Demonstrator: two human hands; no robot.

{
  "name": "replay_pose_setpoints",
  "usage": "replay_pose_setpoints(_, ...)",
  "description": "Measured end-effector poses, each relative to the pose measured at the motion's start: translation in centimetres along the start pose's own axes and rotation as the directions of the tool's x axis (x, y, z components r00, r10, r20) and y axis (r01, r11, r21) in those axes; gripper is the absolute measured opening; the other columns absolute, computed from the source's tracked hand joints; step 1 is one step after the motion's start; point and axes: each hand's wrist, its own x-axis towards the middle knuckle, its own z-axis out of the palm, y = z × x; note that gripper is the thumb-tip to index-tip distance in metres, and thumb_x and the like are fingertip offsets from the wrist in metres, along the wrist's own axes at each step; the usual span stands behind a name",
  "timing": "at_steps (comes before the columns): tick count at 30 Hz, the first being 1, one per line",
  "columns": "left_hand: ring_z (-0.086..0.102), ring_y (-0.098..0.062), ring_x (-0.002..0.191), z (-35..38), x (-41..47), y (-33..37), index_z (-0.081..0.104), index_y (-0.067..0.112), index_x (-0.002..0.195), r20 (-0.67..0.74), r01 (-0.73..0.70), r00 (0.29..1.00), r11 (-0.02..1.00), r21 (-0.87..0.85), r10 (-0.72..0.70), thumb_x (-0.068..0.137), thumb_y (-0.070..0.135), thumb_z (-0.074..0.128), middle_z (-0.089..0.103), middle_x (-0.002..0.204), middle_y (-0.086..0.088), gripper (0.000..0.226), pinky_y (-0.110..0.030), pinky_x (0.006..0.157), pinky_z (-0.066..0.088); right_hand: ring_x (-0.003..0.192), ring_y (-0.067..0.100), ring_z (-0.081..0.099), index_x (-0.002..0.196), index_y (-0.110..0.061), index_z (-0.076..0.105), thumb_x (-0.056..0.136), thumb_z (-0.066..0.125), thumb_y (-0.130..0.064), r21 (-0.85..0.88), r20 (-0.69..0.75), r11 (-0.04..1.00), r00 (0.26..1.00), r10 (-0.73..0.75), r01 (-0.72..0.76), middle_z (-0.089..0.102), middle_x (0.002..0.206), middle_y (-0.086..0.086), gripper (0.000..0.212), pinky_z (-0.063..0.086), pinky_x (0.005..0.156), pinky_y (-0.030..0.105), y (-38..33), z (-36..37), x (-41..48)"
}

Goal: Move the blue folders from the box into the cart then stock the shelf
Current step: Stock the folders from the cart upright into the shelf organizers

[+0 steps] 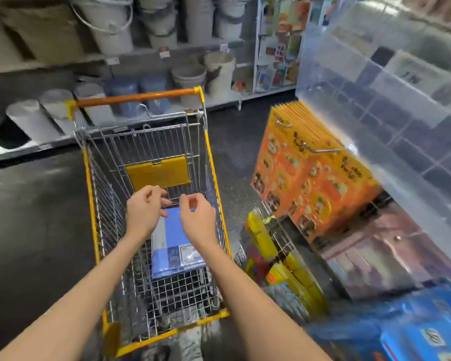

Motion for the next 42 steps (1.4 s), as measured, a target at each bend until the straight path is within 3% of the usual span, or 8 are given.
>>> replay_pose_setpoints(8,0.07,-0.025,0.07,3.8,9.5,-12.5,0.062,0.01,0.099,0.133,0.319,0.94,0.947,-0.023,-0.313,0.103,0.024,0.048,0.074,0.094,-0.01,0.02,-0.035,0.065,0.052,0.082,0.021,0.058,0.094,-0.008,0.064,0.101,0.053,-0.034,-0.159,-0.038,0.94,0.953,0.299,-0.302,0.066,0.088,0.005,0.029,0.033,0.068,0.027,6.7,7.4,9.1)
replay_pose_setpoints(13,0.068,-0.033,0.092,6.2,12.9,-22.9,0.062,0.026,0.095,0.2,0.498,0.831,0.854,0.151,-0.52,0.078,0.063,0.05,0.072,0.097,-0.011,0.042,-0.043,0.084,0.055,0.087,0.023,0.059,0.088,-0.015,0.059,0.1,0.053,-0.033,-0.238,0.0,0.886,0.912,0.411,-0.399,0.07,0.098,0.013,0.023,0.036,0.07,0.028,11.3,11.3,13.8)
replay_pose_setpoints(17,0.067,-0.036,0.101,8.1,14.3,-28.0,0.067,0.006,0.111,0.145,0.549,0.794,0.8,0.242,-0.59,0.096,0.025,0.061,0.071,0.106,-0.018,0.025,-0.037,0.08,0.047,0.09,0.024,0.058,0.094,-0.014,0.058,0.102,0.051,-0.029,-0.294,0.027,0.858,0.894,0.448,-0.421,0.069,0.105,0.016,0.019,0.035,0.072,0.031,15.1,12.6,16.3)
replay_pose_setpoints(23,0.062,-0.04,0.115,10.1,13.7,-35.5,0.038,0.005,0.143,0.242,0.638,0.657,0.698,0.326,-0.714,0.089,0.035,0.074,0.056,0.136,-0.02,0.072,-0.049,0.096,0.053,0.087,0.021,0.056,0.104,-0.008,0.058,0.103,0.048,-0.031,-0.403,0.091,0.791,0.841,0.534,-0.459,0.062,0.094,0.008,0.026,0.035,0.071,0.027,22.6,13.6,18.1)
replay_pose_setpoints(30,0.058,-0.035,0.117,12.7,13.3,-37.4,0.049,-0.005,0.129,0.051,0.543,0.745,0.65,0.532,-0.665,0.079,0.042,0.083,0.059,0.124,-0.021,0.077,-0.037,0.087,0.043,0.069,0.016,0.059,0.111,-0.008,0.056,0.104,0.045,-0.032,-0.415,0.136,0.737,0.765,0.63,-0.533,0.065,0.086,0.002,0.027,0.048,0.06,0.017,27.9,14.9,18.2)
replay_pose_setpoints(33,0.054,-0.032,0.125,13.4,13.5,-38.9,0.044,-0.001,0.137,-0.003,0.658,0.678,0.605,0.449,-0.735,0.078,0.043,0.084,0.055,0.135,-0.018,0.085,-0.037,0.101,0.042,0.064,0.01,0.056,0.114,-0.007,0.056,0.105,0.043,-0.031,-0.414,0.136,0.728,0.754,0.643,-0.546,0.061,0.081,-0.004,0.028,0.041,0.051,0.018,28.5,14.6,18.7)
replay_pose_setpoints(38,0.053,-0.02,0.061,13.1,13.8,-39.7,0.055,0.008,0.074,0.058,0.686,0.704,0.699,0.203,-0.708,0.076,0.043,0.084,0.057,0.068,-0.005,0.045,-0.034,0.062,0.046,0.066,0.004,0.054,0.112,-0.009,0.055,0.106,0.043,-0.033,-0.434,0.126,0.724,0.759,0.638,-0.536,0.062,0.086,-0.003,0.028,0.037,0.043,0.006,28.0,13.3,19.7)
replay_pose_setpoints(42,0.038,-0.018,0.051,12.6,15.6,-35.2,0.044,0.015,0.058,0.162,0.679,0.701,0.72,0.144,-0.694,0.095,0.061,0.054,0.041,0.056,-0.003,0.06,-0.029,0.05,0.034,0.1,0.019,0.065,0.135,-0.012,0.054,0.097,0.057,-0.047,-0.458,0.168,0.759,0.794,0.584,-0.462,0.067,0.122,0.005,0.052,0.051,0.092,0.025,26.6,13.2,20.1)
